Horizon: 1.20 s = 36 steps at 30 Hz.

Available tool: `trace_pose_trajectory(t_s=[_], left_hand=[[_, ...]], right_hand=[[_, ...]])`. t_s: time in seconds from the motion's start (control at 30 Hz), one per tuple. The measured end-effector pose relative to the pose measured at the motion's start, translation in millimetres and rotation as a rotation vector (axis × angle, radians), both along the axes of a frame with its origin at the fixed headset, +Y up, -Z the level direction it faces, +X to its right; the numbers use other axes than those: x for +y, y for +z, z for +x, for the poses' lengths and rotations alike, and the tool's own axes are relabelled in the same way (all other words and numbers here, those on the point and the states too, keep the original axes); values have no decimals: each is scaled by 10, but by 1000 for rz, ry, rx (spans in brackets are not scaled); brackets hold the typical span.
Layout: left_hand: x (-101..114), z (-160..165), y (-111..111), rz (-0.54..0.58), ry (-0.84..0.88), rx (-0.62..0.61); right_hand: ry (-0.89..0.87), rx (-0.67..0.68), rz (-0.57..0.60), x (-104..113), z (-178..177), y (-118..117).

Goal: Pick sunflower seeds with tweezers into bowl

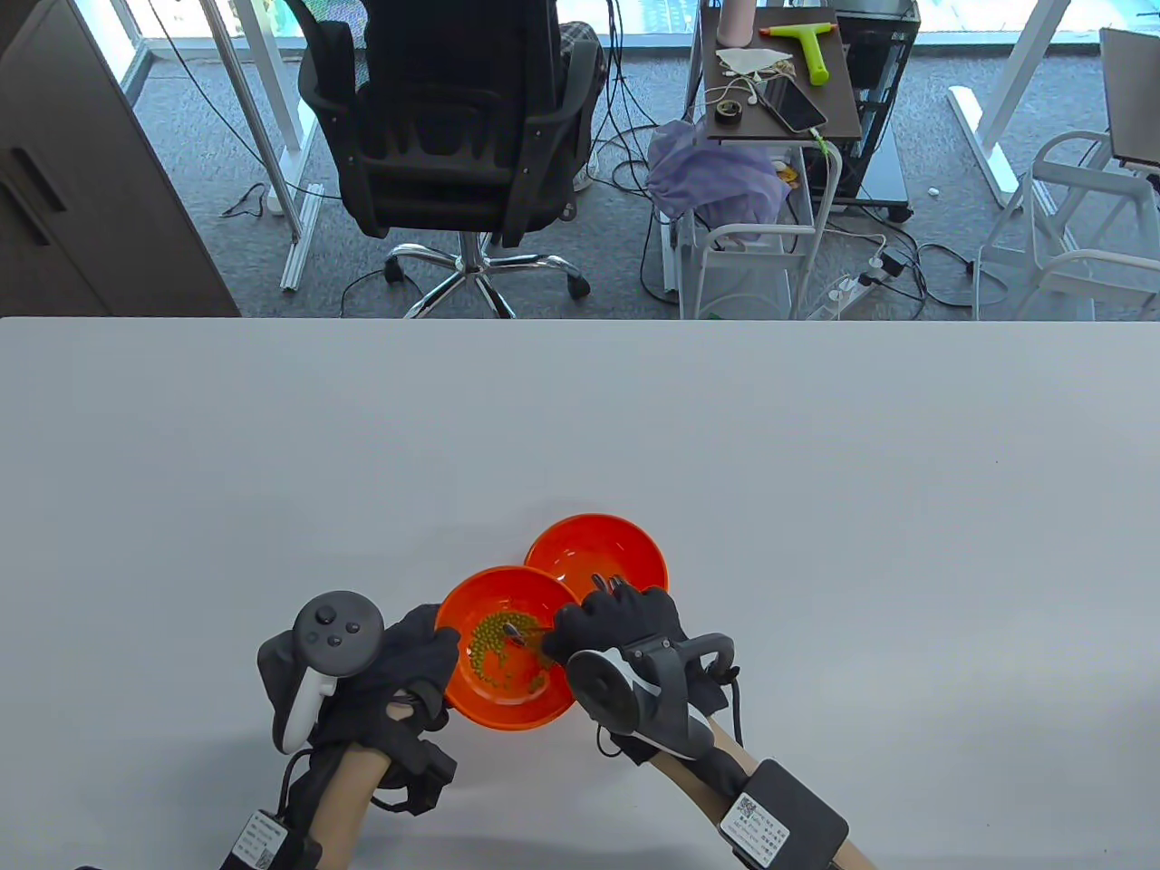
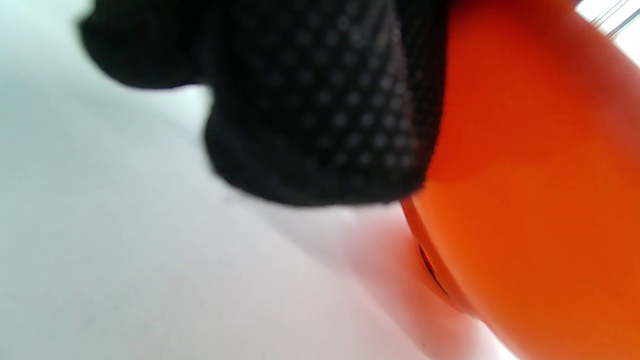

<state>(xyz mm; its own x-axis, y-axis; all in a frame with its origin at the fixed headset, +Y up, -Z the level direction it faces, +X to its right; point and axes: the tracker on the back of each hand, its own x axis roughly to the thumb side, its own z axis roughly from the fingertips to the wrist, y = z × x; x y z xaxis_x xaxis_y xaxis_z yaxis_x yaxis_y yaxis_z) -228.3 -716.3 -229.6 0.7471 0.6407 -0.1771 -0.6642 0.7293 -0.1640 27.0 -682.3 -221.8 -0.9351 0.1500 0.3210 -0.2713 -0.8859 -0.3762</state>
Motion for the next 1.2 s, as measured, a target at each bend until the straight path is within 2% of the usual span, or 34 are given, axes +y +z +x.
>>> trace_pose_trajectory(t_s=[0.3,0.53,1.0,1.2], left_hand=[[4,-14,-4,-6,-2,10],[8,-28,-6,-9,-3,18],[8,-40,-13,-13,0,23],[9,-51,-19,-8,3,36]], right_hand=[[-105,-121,-1,82,326,-163],[-118,-202,-33,-22,532,-310],[6,-252,-132,-263,537,-450],[13,-269,-139,-271,575,-475]])
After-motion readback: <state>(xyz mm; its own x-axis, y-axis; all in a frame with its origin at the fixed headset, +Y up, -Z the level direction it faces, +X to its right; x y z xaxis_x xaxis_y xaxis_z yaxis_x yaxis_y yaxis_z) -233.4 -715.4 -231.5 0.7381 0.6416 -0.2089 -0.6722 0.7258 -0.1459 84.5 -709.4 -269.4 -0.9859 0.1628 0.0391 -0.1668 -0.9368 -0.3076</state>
